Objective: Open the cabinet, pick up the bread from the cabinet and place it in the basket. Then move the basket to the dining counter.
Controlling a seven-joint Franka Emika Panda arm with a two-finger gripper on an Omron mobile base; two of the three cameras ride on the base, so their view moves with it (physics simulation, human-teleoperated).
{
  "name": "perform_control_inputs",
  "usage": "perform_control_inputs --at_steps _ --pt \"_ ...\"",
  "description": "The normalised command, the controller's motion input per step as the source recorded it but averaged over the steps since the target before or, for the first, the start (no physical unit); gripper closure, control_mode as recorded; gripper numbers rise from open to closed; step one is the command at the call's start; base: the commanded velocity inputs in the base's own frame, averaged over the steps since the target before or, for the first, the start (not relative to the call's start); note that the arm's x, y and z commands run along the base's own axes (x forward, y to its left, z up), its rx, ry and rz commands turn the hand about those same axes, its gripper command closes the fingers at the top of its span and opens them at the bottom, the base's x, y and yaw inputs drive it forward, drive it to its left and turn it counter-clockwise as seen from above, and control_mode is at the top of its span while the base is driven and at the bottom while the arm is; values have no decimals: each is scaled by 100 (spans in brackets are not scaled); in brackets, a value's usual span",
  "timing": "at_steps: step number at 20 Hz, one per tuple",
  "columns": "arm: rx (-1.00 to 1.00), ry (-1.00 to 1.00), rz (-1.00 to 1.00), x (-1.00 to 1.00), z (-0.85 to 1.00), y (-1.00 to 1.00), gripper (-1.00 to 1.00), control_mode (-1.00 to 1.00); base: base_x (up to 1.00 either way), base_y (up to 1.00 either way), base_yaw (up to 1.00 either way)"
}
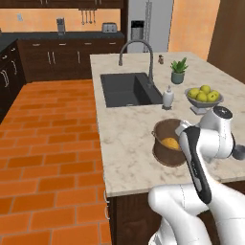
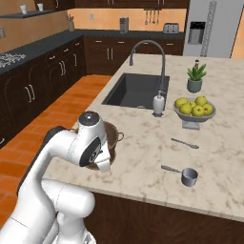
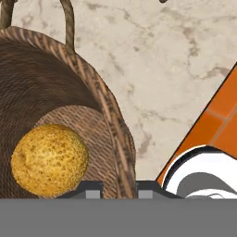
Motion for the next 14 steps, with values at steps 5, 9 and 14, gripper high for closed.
perform_control_inputs --at_steps 5,9,14 --pt "0 1 5 52 -16 -18 100 -100 0 0 0" --pt "0 0 2 38 -36 0 100 -100 0 0 0" --pt "0 0 1 30 -51 -8 100 -100 0 0 0"
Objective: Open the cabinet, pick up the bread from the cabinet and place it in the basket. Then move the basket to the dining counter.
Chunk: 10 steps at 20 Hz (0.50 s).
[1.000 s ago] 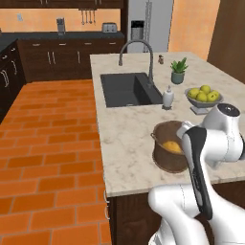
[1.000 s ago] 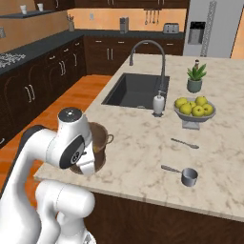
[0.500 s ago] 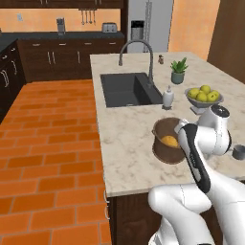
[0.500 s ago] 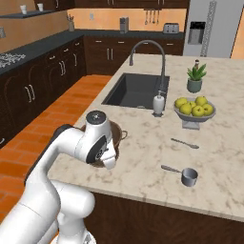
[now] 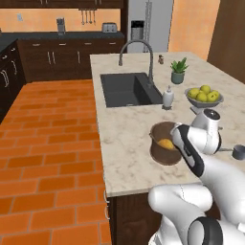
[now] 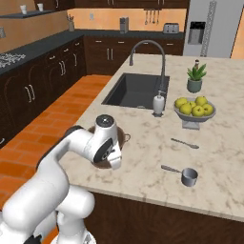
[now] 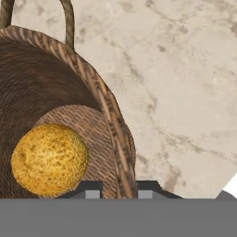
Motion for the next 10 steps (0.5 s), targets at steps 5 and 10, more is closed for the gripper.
perform_control_inputs --at_steps 5,10 --pt "0 0 0 16 -42 -10 100 -100 0 0 0" --pt "0 0 0 18 -28 0 100 -100 0 0 0"
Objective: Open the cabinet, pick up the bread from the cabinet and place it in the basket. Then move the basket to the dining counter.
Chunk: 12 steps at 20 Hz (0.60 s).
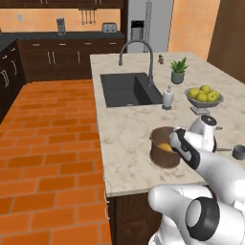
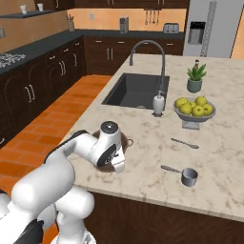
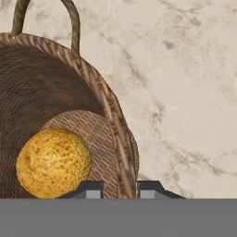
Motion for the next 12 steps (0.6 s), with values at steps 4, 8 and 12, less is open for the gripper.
perform_control_inputs --at_steps 4,8,12 --pt "0 0 0 26 -25 0 100 -100 0 0 0" --pt "0 -3 0 15 -12 0 -100 -100 0 0 0" --pt "0 -14 3 -6 52 0 -100 -100 0 0 0"
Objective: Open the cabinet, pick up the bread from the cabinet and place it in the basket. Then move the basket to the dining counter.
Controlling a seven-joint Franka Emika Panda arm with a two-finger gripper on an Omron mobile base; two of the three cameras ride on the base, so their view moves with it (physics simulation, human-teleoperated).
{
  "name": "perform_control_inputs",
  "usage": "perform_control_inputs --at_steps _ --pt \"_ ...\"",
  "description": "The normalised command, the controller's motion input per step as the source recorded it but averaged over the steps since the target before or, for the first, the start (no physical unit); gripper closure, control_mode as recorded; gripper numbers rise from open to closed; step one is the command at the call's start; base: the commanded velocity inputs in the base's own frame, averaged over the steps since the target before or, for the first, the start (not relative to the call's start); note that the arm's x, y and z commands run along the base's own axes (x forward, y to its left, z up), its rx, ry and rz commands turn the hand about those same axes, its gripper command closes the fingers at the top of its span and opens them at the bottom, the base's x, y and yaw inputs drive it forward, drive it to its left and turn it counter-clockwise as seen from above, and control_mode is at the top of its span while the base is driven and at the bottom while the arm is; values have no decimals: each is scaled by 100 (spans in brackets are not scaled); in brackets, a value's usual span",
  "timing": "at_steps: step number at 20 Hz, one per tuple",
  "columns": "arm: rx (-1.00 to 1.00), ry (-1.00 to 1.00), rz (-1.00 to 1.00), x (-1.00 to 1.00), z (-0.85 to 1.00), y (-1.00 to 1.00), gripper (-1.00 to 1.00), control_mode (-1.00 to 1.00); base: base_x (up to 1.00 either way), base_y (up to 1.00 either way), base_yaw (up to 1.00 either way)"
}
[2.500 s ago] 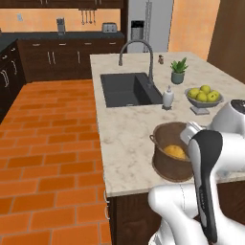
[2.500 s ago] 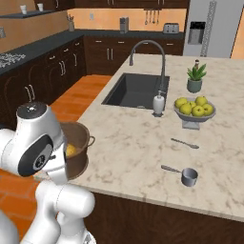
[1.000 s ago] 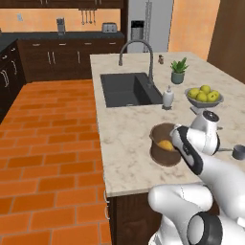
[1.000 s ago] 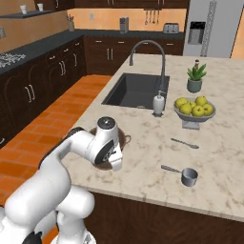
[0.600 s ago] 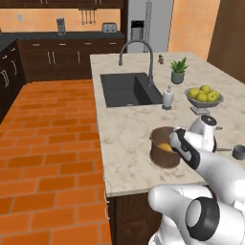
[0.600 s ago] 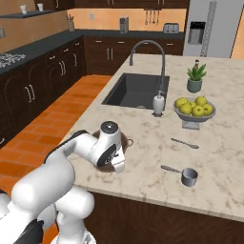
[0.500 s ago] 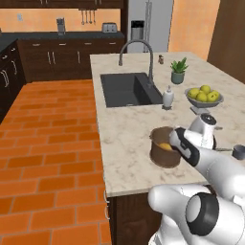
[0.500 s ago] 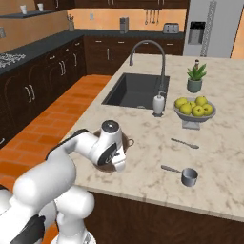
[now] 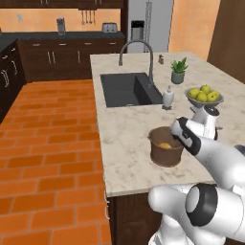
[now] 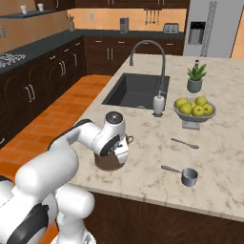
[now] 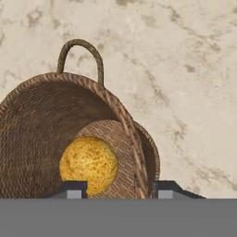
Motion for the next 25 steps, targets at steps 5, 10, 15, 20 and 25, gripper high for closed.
perform_control_inputs --at_steps 5,10,15,20,25 --pt "0 -26 8 -28 45 0 -100 -100 0 0 0" --pt "0 -28 13 -66 73 0 -100 -100 0 0 0" --pt "0 -6 18 -96 65 1 -100 -100 0 0 0" --pt "0 -11 18 -100 65 17 -100 -100 0 0 0" --pt "17 -10 18 -100 67 48 -100 -100 0 0 0"
